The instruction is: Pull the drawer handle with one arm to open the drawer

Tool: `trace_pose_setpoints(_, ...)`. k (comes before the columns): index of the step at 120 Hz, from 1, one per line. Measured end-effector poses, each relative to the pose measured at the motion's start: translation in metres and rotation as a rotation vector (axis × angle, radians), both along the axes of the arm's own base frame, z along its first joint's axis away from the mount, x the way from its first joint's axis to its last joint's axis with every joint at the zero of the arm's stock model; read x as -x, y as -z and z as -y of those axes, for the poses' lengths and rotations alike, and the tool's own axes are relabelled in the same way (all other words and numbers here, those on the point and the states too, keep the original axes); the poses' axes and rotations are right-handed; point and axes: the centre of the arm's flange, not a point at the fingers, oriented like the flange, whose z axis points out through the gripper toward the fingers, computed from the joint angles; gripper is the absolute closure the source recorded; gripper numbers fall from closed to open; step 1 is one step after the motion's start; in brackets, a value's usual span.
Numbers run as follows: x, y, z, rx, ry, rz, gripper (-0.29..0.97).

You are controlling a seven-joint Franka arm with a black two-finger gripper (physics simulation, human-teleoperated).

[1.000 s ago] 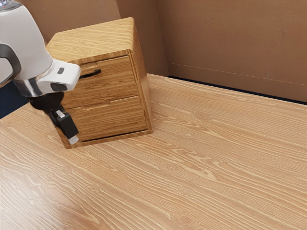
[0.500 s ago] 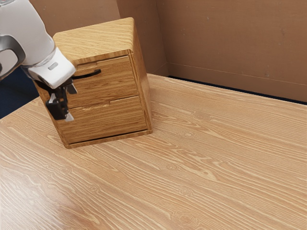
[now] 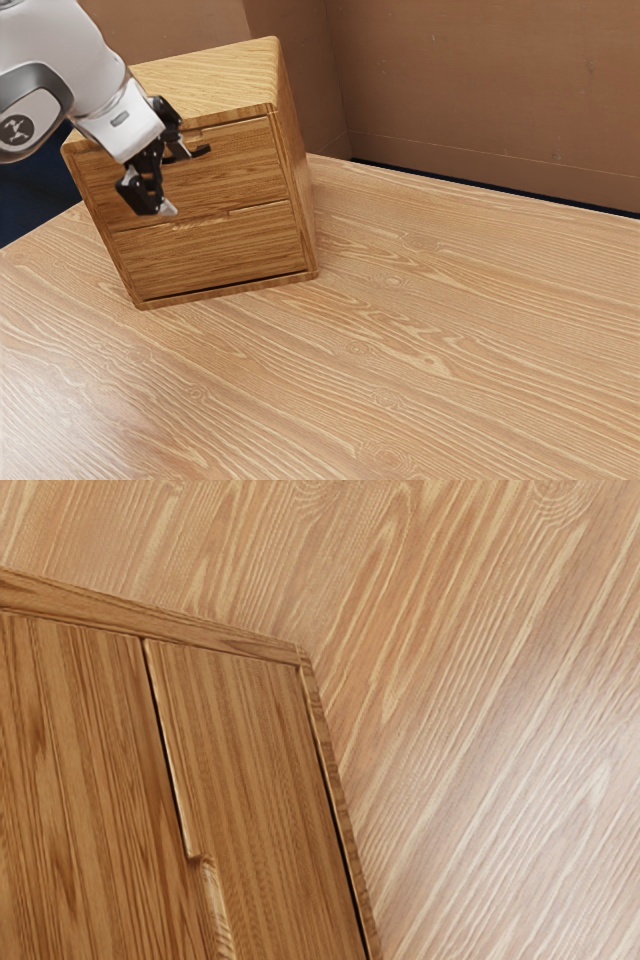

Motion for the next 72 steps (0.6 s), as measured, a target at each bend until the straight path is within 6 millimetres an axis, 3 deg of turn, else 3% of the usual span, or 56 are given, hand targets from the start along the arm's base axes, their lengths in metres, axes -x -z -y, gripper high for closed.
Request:
trace_pose_setpoints(44,-0.002,0.003,-0.016,0.033,-0.109,0.044,0.0)
trace_pose_setpoints(72,-0.016,0.022,-0.036,0.04,-0.192,0.042,0.0)
